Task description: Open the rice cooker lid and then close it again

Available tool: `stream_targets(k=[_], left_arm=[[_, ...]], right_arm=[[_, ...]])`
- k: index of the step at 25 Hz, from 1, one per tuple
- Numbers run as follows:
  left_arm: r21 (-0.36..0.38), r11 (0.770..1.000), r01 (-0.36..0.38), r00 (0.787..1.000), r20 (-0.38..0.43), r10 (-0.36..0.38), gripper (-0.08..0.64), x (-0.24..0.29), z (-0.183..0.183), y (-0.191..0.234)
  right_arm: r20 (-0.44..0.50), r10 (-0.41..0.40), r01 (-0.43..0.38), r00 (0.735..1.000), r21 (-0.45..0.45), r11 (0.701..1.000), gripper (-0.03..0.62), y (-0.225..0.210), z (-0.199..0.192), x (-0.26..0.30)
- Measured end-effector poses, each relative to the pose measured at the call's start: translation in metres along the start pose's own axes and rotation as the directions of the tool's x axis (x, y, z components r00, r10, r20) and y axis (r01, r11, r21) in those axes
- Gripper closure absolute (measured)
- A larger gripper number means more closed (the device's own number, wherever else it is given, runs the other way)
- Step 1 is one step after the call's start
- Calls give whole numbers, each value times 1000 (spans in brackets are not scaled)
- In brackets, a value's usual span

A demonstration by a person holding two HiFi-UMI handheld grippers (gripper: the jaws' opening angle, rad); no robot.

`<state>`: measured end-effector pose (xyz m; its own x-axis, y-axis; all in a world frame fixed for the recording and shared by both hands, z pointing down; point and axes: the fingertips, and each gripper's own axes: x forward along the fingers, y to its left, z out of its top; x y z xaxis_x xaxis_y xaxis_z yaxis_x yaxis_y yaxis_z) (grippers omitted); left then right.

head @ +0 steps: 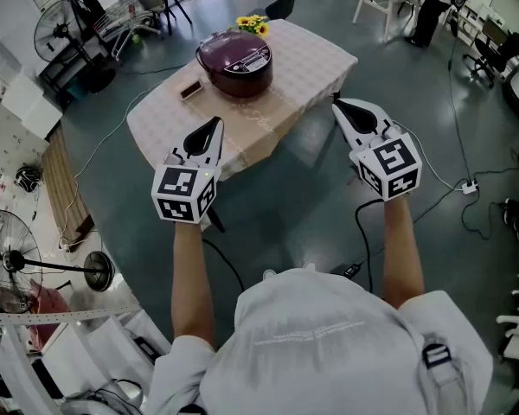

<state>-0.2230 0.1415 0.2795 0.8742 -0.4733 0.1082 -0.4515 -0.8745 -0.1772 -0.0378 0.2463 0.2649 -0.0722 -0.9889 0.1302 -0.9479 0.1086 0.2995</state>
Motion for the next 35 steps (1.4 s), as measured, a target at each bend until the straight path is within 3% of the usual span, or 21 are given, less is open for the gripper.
stream_targets(k=[4,8,14,20,22,23,26,35], left_arm=[[8,1000,5,1000,-6,-5,545,4,4,-10],[8,1000,5,1000,-15,-5,545,7,1,-14],[-5,1000,-4,999,-37,4,543,12,-7,-13],[-28,999,-23,998,-57,21,541,17,-20,-18],[-25,999,-30,998,-63,29,539,20,-23,-18],[-24,999,-36,997,-65,34,529,22,-24,-18],[-19,998,-60,996,-74,58,363,27,-27,-17],[-19,997,-81,991,-104,79,362,52,-31,-34]], right_arm=[[21,0,0,1000,22,1000,568,-7,-1,-6],[91,-11,1,996,112,994,568,-17,1,-10],[25,71,-73,997,102,992,569,-10,-15,-2],[4,23,-23,1000,63,998,565,-21,-33,2],[4,42,-42,999,86,995,565,-24,-38,5],[9,58,-58,998,109,992,560,-25,-39,6],[15,94,-95,995,152,984,424,-28,-42,9],[57,132,-139,990,168,976,394,-59,-53,8]])
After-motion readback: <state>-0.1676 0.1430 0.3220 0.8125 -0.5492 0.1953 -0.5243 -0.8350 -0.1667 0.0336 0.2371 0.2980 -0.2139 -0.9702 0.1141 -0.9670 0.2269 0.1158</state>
